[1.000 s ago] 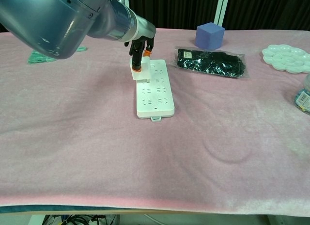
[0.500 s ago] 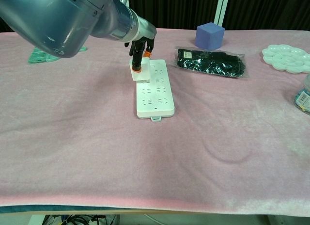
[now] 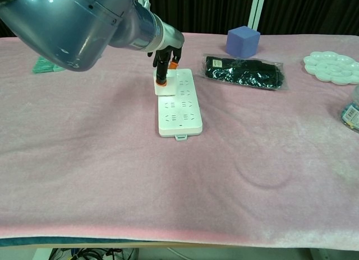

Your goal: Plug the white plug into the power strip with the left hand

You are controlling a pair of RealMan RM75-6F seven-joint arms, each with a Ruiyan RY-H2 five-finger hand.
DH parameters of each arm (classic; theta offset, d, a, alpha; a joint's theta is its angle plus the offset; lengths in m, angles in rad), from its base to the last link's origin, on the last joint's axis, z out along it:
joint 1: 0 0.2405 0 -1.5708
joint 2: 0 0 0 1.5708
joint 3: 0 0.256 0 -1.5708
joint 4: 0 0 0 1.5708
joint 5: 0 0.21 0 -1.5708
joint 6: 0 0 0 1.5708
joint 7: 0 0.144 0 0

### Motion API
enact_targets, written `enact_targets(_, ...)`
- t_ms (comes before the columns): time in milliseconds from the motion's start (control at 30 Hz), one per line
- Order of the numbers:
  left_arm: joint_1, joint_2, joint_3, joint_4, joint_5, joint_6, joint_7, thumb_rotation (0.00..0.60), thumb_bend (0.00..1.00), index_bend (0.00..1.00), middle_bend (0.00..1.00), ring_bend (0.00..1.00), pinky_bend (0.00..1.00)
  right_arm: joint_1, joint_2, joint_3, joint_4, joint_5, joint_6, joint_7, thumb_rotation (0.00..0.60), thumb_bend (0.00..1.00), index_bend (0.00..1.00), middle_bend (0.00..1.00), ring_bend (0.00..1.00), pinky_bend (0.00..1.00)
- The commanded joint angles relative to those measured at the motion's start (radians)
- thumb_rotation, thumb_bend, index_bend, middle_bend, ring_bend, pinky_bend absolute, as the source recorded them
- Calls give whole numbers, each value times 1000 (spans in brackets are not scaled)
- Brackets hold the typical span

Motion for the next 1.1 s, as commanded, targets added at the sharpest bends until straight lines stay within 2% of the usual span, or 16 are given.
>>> enact_targets(33,0,-3,-2,3,0,-4,0,600,655,678,680,329,238,0,0,0,0,0,0,0,600,115,153,43,128,135)
enact_targets(1100,-9,-81,3,99,52,-68,-7,600,661,689,691,334,238,1,2,-2,-2,-2,-5,7,600,115,153,43,129,135)
